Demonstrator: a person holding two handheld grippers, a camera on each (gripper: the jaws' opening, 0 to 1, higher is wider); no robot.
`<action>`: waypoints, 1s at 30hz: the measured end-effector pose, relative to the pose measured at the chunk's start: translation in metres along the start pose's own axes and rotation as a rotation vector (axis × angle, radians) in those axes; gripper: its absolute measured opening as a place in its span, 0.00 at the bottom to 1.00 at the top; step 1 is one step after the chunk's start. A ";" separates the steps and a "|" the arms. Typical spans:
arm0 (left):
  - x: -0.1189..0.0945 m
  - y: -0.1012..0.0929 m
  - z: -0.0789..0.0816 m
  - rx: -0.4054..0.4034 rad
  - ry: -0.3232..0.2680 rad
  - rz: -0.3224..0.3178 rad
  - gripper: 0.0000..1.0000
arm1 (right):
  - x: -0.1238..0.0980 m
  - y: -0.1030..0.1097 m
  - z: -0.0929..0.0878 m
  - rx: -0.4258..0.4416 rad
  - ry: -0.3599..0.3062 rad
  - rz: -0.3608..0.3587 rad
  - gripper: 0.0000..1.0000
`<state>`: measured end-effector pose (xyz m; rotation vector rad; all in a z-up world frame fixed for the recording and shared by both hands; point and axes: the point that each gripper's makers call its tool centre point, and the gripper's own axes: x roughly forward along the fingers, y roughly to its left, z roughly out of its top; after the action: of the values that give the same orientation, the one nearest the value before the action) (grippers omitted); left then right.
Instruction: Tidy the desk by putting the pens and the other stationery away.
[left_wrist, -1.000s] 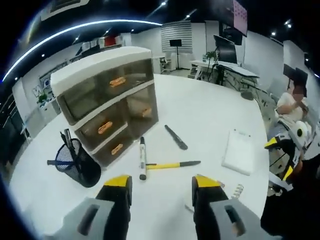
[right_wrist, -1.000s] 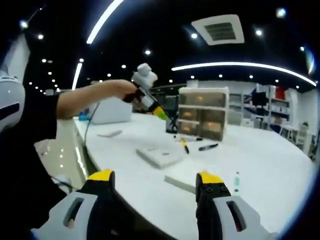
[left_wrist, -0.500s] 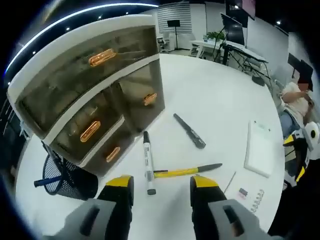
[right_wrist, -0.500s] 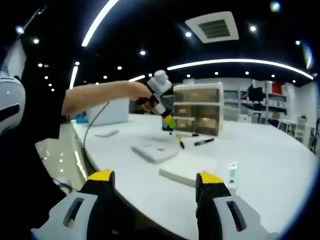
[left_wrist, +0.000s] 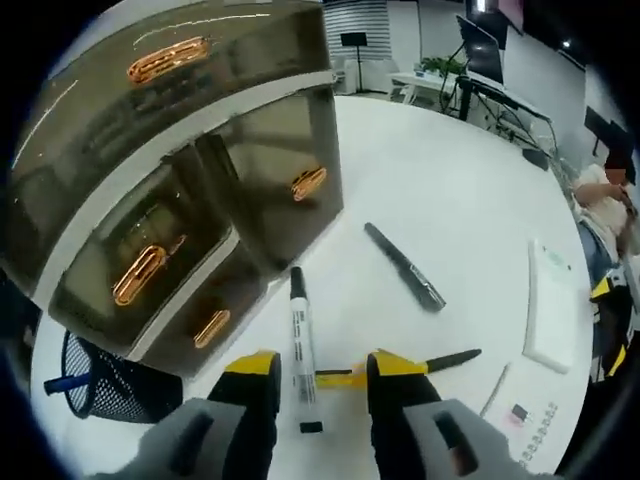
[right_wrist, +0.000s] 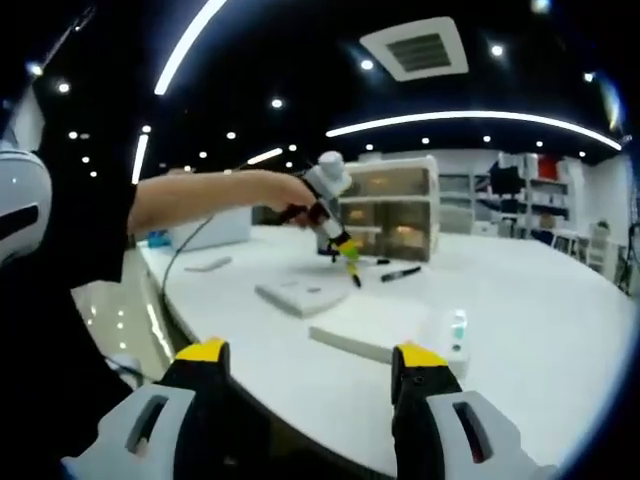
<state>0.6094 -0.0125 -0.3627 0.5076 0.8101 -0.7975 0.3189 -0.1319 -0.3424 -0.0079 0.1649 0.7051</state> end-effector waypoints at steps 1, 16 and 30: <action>0.003 0.002 0.000 0.000 0.005 -0.002 0.33 | 0.000 0.000 0.000 0.001 0.000 -0.001 0.62; 0.018 0.013 -0.005 -0.016 0.027 -0.007 0.27 | 0.003 0.005 -0.005 0.012 0.009 0.002 0.62; 0.019 0.004 -0.005 -0.052 -0.016 -0.062 0.11 | 0.004 0.015 -0.005 0.001 0.018 0.013 0.61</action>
<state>0.6186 -0.0144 -0.3804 0.4314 0.8324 -0.8344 0.3113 -0.1185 -0.3474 -0.0123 0.1830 0.7178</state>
